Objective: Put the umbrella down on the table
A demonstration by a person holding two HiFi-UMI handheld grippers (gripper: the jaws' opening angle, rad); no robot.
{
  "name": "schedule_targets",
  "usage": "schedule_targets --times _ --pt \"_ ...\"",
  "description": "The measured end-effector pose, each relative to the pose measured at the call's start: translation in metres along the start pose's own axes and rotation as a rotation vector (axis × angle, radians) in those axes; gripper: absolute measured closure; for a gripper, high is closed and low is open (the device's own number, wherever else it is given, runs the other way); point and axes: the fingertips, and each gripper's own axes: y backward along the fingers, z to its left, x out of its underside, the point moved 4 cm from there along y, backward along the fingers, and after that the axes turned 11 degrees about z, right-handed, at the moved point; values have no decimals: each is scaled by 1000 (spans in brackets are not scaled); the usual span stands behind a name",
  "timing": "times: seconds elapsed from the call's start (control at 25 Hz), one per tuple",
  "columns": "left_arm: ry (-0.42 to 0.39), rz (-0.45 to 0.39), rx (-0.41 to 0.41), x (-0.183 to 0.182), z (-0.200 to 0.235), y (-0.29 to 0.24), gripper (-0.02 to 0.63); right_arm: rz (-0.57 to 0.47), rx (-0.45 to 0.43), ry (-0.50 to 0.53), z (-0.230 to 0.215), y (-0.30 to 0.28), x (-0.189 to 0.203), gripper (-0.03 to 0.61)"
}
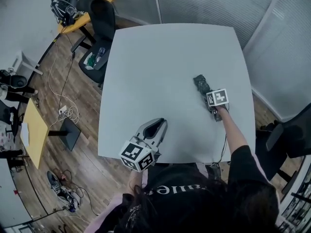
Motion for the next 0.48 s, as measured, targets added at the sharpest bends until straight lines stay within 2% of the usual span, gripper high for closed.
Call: schedule_targets --times 0.24,0.48 --pt "15 -7 -24 3 -1 0 569 -42 -9 0 -2 -2 4 334" --pt "20 -18 -32 6 5 9 569 -78 34 -34 0 7 7 300"
